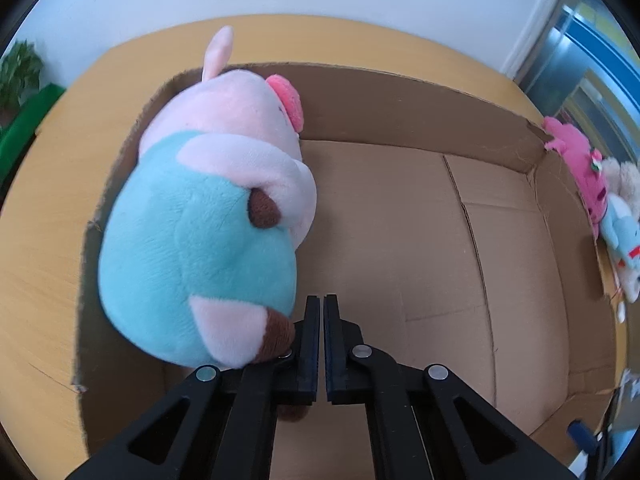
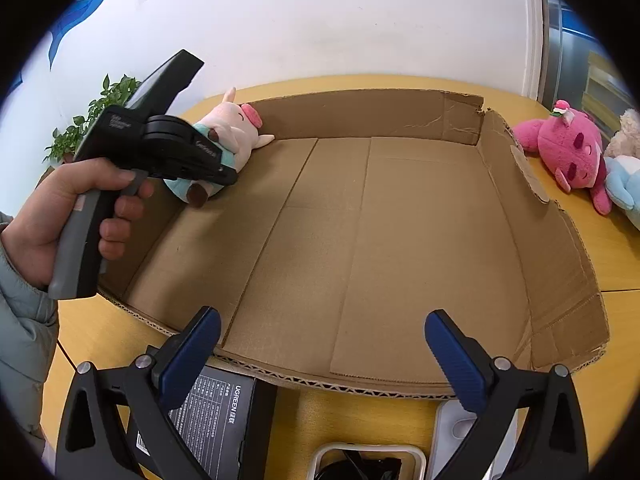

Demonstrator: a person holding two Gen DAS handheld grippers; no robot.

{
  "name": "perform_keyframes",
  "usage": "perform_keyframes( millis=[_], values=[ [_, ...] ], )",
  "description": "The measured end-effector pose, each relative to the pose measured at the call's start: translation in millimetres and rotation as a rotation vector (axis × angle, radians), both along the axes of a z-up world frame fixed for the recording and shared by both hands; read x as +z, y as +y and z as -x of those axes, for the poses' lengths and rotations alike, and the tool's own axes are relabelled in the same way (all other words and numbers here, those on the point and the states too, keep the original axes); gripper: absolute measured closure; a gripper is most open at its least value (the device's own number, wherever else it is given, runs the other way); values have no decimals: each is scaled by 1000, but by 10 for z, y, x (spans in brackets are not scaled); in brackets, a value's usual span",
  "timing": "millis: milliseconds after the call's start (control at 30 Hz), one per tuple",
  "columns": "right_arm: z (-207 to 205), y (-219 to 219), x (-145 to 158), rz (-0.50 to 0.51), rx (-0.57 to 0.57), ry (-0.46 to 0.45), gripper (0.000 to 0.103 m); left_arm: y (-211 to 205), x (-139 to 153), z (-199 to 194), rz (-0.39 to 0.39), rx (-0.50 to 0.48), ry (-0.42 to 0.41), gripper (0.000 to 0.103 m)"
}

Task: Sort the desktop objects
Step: 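Withdraw the left gripper from the box toward the black product box, then grasp the black product box with the left gripper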

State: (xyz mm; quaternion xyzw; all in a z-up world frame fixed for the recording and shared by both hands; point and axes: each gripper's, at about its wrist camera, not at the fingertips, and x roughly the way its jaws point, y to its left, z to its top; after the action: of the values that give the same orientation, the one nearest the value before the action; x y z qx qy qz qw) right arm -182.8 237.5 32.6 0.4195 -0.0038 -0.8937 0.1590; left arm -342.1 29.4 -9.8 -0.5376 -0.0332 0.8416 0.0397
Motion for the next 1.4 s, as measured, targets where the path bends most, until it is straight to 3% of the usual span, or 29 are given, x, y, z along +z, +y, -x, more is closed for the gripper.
perform_keyframes(
  millis=[100,167,233,300,367,433,500,567,733,900,1133,1300,1400],
  values=[
    [1,8,12,0,2,-7,1,113,140,-137,47,-33,30,101],
    [-21,42,94,10,5,3,2,210,421,-345,77,-49,83,101],
    [-153,108,311,-3,-1,96,2,244,687,-612,78,-74,151,95],
    [-369,167,553,-27,7,212,1,271,940,-929,58,-97,223,75],
    [-606,214,768,-53,23,323,1,200,1227,-1359,38,-107,323,25],
    [-839,228,911,-78,39,414,1,137,1401,-1775,45,-84,434,9],
    [-1036,229,989,-81,49,464,1,69,1482,-2107,45,-62,504,1],
    [-1146,227,1020,-80,37,481,1,-70,1496,-2407,21,-45,559,0],
    [-1361,173,955,-79,17,508,1,-144,1368,-2903,-23,-21,594,0],
    [-1507,141,781,-45,48,437,1,-195,1147,-3122,-133,3,616,0],
    [-1593,145,302,-14,118,215,1,1,755,-3064,-211,3,477,0],
    [-1682,102,203,-22,175,162,1,162,296,-2733,-292,-4,304,2],
    [-1692,47,196,-61,198,159,1,246,32,-2613,-293,-28,211,10]
  ],
)
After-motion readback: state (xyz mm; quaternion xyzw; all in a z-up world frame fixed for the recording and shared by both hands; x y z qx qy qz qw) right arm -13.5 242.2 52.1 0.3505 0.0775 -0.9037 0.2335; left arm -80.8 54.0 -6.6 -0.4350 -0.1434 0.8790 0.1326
